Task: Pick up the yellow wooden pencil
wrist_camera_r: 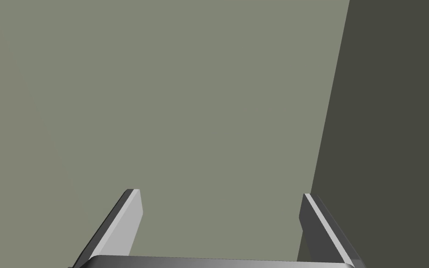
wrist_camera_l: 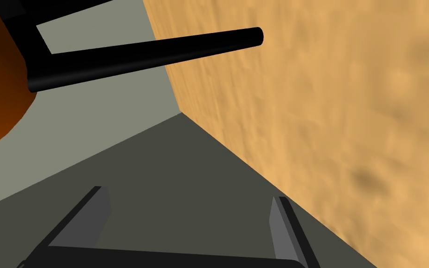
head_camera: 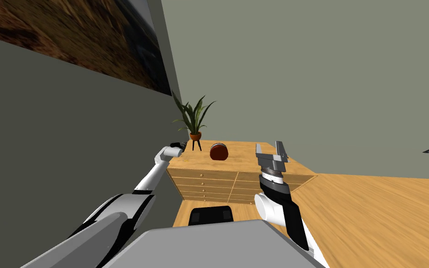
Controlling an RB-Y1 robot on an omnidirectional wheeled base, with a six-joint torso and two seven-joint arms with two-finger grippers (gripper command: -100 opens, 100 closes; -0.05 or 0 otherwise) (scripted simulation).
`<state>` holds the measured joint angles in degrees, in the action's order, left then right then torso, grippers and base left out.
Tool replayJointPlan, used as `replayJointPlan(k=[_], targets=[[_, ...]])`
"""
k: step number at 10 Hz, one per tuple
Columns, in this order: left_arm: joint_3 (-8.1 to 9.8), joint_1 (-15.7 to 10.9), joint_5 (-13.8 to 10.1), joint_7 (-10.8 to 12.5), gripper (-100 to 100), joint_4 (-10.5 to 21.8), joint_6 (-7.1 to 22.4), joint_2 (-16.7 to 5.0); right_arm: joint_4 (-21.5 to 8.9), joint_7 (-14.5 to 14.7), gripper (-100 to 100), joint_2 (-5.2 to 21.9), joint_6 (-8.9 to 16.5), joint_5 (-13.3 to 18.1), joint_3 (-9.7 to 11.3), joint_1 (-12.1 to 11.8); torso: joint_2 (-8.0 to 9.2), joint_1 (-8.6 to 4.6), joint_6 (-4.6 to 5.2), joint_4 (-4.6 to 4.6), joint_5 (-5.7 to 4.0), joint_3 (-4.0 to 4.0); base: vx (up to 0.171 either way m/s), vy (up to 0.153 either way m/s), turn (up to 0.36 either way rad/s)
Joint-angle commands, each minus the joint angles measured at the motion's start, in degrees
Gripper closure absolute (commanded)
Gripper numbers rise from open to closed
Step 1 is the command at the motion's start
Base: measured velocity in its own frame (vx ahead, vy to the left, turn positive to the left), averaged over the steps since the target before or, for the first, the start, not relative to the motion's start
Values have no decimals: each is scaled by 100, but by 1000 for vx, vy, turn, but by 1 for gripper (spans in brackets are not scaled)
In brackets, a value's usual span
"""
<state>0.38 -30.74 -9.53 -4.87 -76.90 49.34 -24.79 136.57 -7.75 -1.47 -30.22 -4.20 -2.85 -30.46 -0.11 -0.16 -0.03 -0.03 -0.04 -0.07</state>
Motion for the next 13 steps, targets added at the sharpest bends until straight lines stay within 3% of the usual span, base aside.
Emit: replayJointPlan(k=[1,3,4,5,6,7,8,9,10,13], targets=[[-17,-139,-8,-5,-100,286,286,-7,0,0,0,0,0,0,0,0,0,0,0,0,0,0,26,-35,1],[-17,-139,-8,-5,-100,347,328,-7,0,0,0,0,0,0,0,0,8,10,-2,1,2,4,4,-8,1],[-46,-387,-57,-29,-100,552,619,-38,0,0,0,0,0,0,0,0,13,16,-2,2,4,7,12,-20,5],[-46,-395,-57,-29,-100,707,665,-38,0,0,0,0,0,0,0,0,9,9,-1,2,2,5,16,-27,3],[-76,-646,-105,-53,-100,915,869,-64,0,0,0,0,0,0,0,0,8,7,-2,1,2,4,25,-39,11],[-76,-646,-105,-53,-100,1087,990,-64,0,0,0,0,0,0,0,0,4,2,-1,1,0,3,20,-34,5],[-105,-892,-151,-76,-100,1306,1137,-86,0,0,0,0,0,0,0,0,6,4,-2,0,1,3,10,-38,12],[-105,-892,-151,-76,-100,1447,1289,-86,0,0,0,0,0,0,0,0,8,2,-1,2,0,4,11,-31,5],[-135,-1131,-195,-98,-100,1666,1444,-102,0,0,0,0,0,0,0,0,9,4,-2,1,1,5,19,-35,13],[-165,-1362,-237,-119,-100,2137,1881,-113,0,0,0,0,0,0,0,0,10,4,-1,2,1,5,10,-28,9]])
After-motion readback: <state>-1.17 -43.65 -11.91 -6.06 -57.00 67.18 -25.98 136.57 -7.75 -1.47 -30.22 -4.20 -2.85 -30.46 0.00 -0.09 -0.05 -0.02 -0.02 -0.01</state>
